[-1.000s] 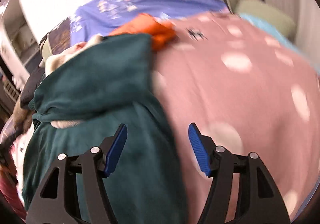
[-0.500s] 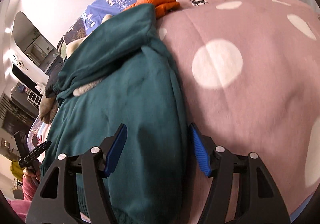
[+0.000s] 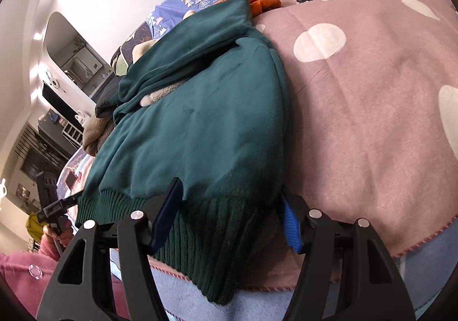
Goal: Fold large clothes
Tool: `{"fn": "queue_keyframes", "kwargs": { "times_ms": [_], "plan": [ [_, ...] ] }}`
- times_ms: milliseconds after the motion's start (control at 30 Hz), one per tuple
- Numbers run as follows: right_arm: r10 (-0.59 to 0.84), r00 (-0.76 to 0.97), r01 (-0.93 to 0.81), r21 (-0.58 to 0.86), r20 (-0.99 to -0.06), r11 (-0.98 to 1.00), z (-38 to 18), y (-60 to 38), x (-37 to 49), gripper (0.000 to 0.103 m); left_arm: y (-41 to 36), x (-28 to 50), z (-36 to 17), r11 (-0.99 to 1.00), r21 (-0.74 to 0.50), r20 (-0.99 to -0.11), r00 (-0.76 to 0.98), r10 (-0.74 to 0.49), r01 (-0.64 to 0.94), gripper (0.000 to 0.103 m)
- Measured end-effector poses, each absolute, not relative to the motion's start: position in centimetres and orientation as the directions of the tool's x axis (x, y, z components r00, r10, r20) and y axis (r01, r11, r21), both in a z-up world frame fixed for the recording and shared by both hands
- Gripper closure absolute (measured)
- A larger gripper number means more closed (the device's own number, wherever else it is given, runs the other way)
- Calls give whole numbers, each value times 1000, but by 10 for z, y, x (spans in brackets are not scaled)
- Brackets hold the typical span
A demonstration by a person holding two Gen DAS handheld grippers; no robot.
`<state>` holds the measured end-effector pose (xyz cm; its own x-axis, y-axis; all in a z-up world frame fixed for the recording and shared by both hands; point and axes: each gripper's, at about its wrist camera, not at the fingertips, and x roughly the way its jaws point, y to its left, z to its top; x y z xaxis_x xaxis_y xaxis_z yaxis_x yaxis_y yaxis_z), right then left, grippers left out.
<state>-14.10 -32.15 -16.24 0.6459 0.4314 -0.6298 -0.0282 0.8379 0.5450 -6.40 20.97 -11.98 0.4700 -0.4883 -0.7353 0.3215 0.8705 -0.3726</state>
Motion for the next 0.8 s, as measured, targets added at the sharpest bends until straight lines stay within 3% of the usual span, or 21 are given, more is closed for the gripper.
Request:
{"fn": "queue_keyframes", "kwargs": {
  "times_ms": [100,133,167,200,267,600,800],
  "plan": [
    [442,654,-25,567,-613,824,-162,-320,-132,45,209,-55,-123,857,-400,-726,458,-512,324,27],
    [424,656,-10,555,-624,832,-162,-319,-130,61,208,-53,-124,856,-402,-723,461,-514,325,30],
    [411,661,9,554,-627,832,-161,-320,-130,72,207,-52,-124,856,-401,-719,468,-514,325,47],
    [423,672,14,582,-608,813,-158,-323,-132,74,205,-52,-123,859,-400,-712,481,-511,321,68],
    [455,695,10,641,-557,768,-149,-328,-136,77,205,-54,-118,869,-388,-697,520,-494,305,81],
    [532,797,-164,745,-287,647,-61,-337,-148,80,209,-72,-14,834,-381,-472,692,-546,399,84],
    [465,836,-187,646,-290,740,-9,-330,-204,80,225,-109,22,825,-396,-416,722,-553,403,84]
  ]
}}
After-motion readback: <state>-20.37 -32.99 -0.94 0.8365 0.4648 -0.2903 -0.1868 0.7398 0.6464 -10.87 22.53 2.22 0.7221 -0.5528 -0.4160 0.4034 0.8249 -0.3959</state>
